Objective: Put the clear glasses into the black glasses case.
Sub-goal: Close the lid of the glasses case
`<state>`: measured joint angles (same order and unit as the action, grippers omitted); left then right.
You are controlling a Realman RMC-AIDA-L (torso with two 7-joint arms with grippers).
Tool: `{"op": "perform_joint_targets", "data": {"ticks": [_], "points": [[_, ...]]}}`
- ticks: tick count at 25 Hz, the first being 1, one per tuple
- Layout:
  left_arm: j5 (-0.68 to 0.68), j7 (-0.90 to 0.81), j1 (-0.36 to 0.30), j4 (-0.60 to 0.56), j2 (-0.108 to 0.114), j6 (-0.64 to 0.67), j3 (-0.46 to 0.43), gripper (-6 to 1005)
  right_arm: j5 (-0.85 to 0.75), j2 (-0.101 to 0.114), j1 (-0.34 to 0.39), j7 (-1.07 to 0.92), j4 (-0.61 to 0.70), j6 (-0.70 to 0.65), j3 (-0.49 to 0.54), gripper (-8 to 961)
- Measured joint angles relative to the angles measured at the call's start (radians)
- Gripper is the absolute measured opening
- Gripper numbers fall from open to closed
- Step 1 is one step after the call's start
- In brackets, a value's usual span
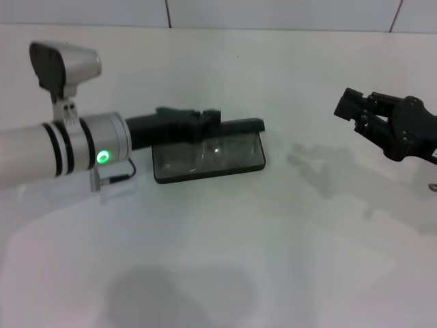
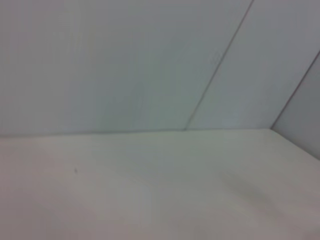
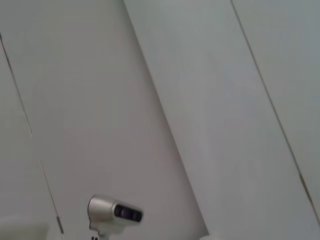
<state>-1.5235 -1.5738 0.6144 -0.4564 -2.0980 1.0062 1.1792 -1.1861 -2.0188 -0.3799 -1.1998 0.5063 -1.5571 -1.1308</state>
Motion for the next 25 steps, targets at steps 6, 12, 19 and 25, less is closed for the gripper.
{"op": "perform_joint_targets", "data": {"ticks": [6, 12, 19, 25], "points": [[0.017, 0.009, -0.035, 0.006, -0.003, 0.029, 0.014, 59, 0.0, 0.003, -0.026, 0.006, -0.039, 0.006, 0.0, 252], [0.047, 0.059, -0.045, 0.001, -0.002, 0.059, 0.05, 58, 0.0, 0.002, -0.034, 0.013, -0.041, 0.007, 0.0, 256], [0.089, 0.133, -0.057, 0.0, -0.004, 0.097, 0.092, 57, 0.001, 0.002, -0.035, 0.013, -0.042, 0.007, 0.0, 260], [0.199, 0.204, -0.116, -0.09, 0.001, 0.211, 0.102, 57, 0.002, 0.003, -0.034, 0.014, -0.042, 0.006, 0.0, 265]]}}
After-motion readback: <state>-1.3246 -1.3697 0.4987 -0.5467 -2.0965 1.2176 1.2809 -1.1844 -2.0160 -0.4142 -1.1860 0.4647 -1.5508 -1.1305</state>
